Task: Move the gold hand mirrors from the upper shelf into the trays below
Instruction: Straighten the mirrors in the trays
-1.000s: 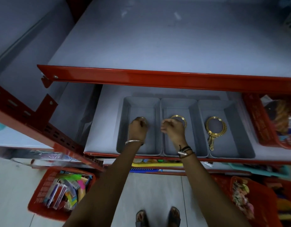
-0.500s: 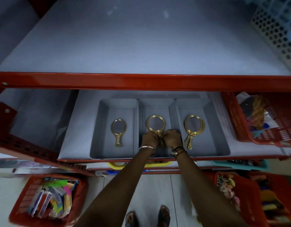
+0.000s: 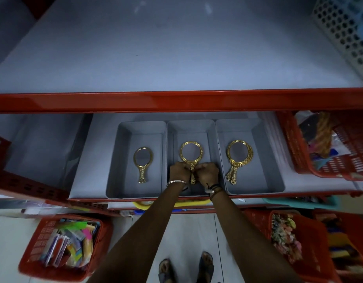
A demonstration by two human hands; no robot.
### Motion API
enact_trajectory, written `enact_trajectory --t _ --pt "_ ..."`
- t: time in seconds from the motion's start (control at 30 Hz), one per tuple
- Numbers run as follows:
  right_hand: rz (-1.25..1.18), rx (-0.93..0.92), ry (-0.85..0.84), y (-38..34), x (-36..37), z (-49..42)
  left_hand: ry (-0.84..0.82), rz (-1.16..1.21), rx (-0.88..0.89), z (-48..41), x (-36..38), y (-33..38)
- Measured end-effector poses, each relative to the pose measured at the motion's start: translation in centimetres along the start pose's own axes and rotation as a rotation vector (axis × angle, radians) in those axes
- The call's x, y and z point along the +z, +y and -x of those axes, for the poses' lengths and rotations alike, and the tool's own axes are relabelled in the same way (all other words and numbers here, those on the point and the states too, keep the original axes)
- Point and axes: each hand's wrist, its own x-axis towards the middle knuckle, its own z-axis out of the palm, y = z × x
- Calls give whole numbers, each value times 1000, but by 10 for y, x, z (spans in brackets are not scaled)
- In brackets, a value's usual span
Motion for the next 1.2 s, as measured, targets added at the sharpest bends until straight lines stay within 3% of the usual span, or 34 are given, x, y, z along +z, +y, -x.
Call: enact_trajectory --t 0.57,0.7,0.8,0.93,1.0,1.1,1.2 --pt "54 30 11 -3 -5 3 99 -125 74 9 -5 6" --pt "-178 16 -8 -19 -40 9 195 -170 173 13 -20 24" --pt "-361 -9 -28 -21 -78 8 208 -124 347 22 -17 53" --pt "-223 35 152 2 -121 -3 127 -115 539 39 17 93" --pt "-65 95 121 16 -134 -12 21 -199 557 44 42 105" --pt "110 207 28 28 -144 -15 -120 -379 458 47 76 113" --pt "276 164 -55 32 -141 -13 -198 -507 332 46 96 113"
